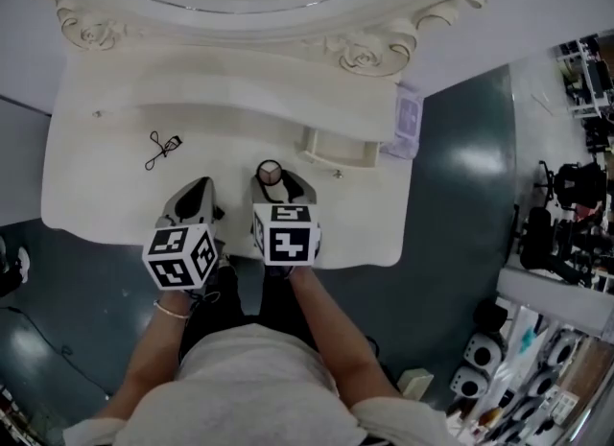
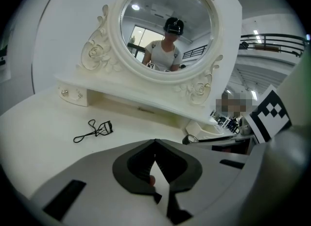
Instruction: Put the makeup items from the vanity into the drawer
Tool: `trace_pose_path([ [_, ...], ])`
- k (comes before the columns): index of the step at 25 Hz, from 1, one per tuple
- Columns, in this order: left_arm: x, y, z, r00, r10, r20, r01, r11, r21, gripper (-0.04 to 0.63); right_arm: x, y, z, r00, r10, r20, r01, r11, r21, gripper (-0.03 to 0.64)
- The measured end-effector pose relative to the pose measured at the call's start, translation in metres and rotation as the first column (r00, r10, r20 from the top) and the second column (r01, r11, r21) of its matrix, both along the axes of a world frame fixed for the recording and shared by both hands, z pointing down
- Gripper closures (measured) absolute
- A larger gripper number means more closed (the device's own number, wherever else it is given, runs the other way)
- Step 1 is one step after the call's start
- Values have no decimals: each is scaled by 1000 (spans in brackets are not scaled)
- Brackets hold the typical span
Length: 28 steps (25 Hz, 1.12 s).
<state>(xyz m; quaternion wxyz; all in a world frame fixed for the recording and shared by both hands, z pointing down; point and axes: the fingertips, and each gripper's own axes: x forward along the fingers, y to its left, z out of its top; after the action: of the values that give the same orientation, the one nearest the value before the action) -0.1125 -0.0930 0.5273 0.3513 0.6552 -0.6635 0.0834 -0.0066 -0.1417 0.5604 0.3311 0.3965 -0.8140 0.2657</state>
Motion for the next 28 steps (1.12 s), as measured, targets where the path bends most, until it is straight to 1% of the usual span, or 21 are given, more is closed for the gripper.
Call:
trace_pose_path([
  [6, 26, -17, -15, 997, 74, 10, -74, 997, 29, 592, 21, -8, -23, 998, 52, 23, -52, 998, 36, 399],
  [16, 56, -42, -31, 988, 156, 22, -157, 986, 61, 592, 56, -25, -52, 989, 137, 49, -141, 986, 83, 399],
  [22, 77, -61, -39, 979, 204, 24, -206, 976, 78, 592, 86, -43, -63, 980, 195, 41, -198, 975, 102, 399],
  [28, 101, -79, -40, 969, 245, 17, -245, 966, 79, 592, 108, -57, -65, 976, 217, 24, -219, 971, 98, 399],
])
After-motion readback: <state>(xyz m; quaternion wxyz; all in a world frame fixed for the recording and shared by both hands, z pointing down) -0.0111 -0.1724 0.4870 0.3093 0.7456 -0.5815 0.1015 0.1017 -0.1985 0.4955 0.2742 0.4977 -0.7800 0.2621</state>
